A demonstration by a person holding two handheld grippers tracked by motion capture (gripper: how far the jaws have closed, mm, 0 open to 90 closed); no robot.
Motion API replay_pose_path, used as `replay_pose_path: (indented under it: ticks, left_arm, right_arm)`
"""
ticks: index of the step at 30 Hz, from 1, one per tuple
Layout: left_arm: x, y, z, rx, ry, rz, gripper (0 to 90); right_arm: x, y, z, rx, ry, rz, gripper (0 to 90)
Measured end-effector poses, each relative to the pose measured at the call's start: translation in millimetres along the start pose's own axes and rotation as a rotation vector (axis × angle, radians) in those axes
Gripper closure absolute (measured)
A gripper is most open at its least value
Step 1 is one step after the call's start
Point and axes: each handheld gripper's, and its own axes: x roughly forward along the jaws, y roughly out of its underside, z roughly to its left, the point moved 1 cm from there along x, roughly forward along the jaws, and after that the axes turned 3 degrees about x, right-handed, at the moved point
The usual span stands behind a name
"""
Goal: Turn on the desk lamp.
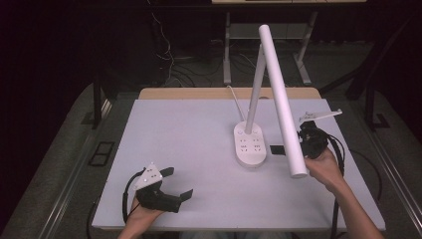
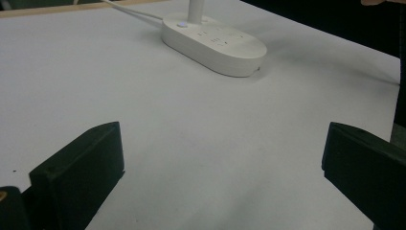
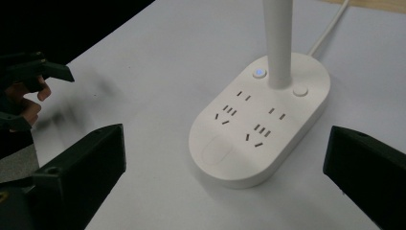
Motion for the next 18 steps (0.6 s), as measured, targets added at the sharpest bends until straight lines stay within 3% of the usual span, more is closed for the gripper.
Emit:
replay_pose_path:
  ticks: [18]
  left_arm:
    - [-0.4,0.0,0.6,0.0,-0.001,0.0,0.0]
  right_arm:
    - [11.2,-22.7,-14.0,0.009,0.019,0.012,0.4]
